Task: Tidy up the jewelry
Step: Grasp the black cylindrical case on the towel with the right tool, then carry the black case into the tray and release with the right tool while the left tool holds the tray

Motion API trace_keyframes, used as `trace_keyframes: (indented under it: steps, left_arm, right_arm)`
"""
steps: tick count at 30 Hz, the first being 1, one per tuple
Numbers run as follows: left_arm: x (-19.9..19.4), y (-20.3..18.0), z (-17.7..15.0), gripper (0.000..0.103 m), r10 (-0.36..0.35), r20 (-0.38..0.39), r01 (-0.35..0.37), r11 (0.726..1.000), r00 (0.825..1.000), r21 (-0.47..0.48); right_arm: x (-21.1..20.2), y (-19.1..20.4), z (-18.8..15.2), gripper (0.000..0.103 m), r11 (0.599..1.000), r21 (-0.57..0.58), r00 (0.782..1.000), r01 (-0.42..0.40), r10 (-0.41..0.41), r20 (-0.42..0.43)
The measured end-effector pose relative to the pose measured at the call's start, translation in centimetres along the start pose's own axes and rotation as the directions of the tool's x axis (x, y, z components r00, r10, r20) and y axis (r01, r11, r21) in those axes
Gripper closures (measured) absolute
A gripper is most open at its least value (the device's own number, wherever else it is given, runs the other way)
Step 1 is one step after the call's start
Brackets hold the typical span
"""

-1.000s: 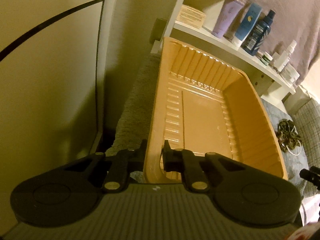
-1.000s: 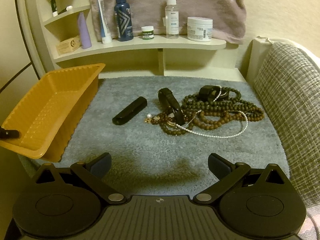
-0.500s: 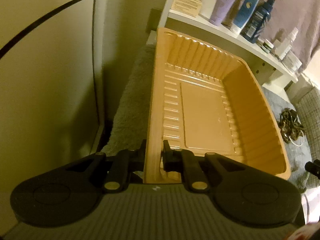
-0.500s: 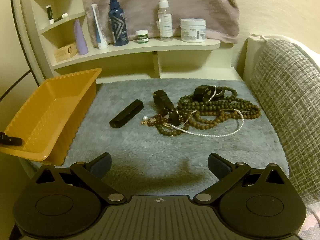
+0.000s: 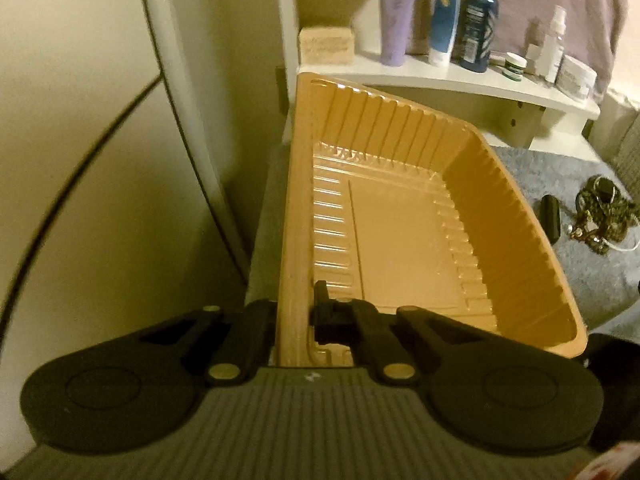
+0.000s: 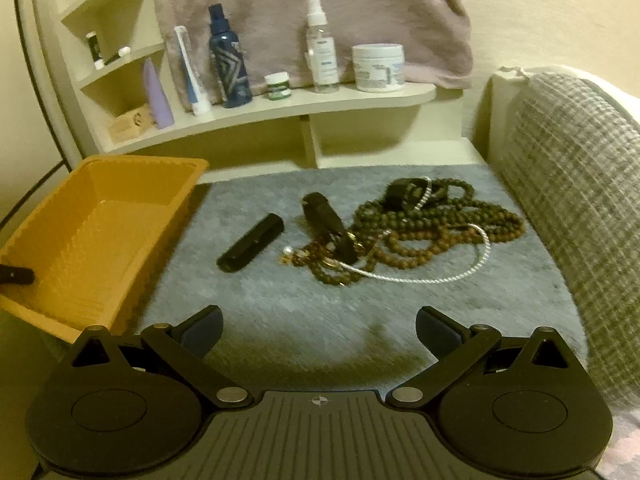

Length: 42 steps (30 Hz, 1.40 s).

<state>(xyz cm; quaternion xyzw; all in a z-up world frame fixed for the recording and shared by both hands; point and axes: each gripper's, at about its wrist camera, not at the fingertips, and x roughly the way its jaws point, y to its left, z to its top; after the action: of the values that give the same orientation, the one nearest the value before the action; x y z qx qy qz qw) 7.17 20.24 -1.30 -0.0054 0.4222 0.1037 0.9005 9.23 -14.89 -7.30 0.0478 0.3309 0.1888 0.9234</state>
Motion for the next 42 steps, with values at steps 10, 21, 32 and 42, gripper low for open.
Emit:
trace_keyframes:
  steps: [10, 21, 32, 42]
  left_arm:
    - [-0.8, -1.7, 0.6, 0.101, 0.046, -0.012, -0.045, 0.997, 0.999, 0.059]
    - [-1.8, -3.5, 0.8, 0.101, 0.116, 0.029, -0.118, 0.991, 0.993, 0.069]
    - [-1.8, -3.8, 0.8, 0.101, 0.126, 0.036, -0.129, 0.986, 0.991, 0.107]
    - [-1.6, -4.4, 0.6, 0.101, 0.156, 0.069, -0.166, 0.969, 0.985, 0.184]
  right_arm:
    - [4.2, 2.6, 1.2, 0.024, 0.986, -0.081, 0.988, -0.146, 0.149, 0.031]
    - [10.9, 4.9, 3.1, 0.046, 0.992, -0.084, 0.996, -0.093, 0.092, -0.013]
    - [11.9, 5.7, 2.9, 0.070, 0.988, -0.148, 0.998, -0.048, 0.043, -0.037]
    - [9.1, 4.2, 2.6, 0.082, 0.992, -0.105, 0.998, -0.064, 0.064, -0.002]
